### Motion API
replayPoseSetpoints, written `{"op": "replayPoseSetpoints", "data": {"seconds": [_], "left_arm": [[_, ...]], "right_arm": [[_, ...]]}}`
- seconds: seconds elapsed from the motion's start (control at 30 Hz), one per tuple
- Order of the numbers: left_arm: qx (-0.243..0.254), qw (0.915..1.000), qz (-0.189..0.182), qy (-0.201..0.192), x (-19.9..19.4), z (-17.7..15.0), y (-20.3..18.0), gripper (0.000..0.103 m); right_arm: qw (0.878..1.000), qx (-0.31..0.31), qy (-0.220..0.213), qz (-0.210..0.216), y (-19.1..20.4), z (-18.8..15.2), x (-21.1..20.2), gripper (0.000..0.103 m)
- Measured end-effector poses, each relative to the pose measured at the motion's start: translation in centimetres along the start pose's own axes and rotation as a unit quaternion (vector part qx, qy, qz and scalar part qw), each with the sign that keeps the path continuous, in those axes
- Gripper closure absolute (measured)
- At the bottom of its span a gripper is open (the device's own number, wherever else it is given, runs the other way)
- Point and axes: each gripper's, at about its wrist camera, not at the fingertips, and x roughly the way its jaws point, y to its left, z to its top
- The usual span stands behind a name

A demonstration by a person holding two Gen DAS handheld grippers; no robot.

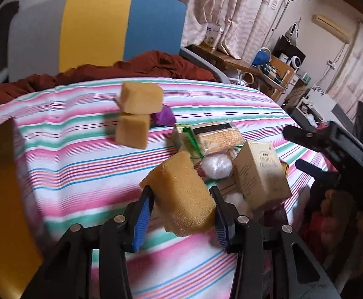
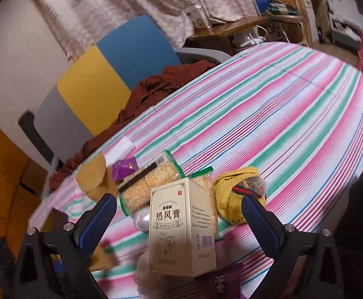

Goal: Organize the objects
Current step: 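Carry the sponge with the left gripper into the gold tray and release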

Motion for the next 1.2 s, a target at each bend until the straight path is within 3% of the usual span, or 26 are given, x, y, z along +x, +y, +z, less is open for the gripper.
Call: {"op": "replayPoseSetpoints", "data": {"seconds": [0.27, 0.5, 0.7, 1.2], "left_arm": [[0.006, 0.9991, 0.016, -0.04, -4.9, -1.0, 0.5, 0.057], [0.009, 0.9975, 0.03, -0.063, -7.9, -1.6, 1.4, 0.057], [-0.014, 0.996, 0.051, -0.072, -9.4, -2.0, 2.9, 0.057], [-0.059, 0.9862, 0.117, -0.101, -13.4, -3.2, 7.4, 0.057]], "right_arm": [[0.992, -0.101, 0.035, -0.069, 2.9, -1.1, 2.2, 0.002], [0.976, -0.156, 0.07, -0.132, 3.7, -2.4, 4.5, 0.024], [0.972, -0.166, 0.091, -0.142, 3.5, -2.9, 5.2, 0.049], [0.969, -0.181, 0.097, -0.136, 4.3, -3.5, 5.5, 0.05]]}}
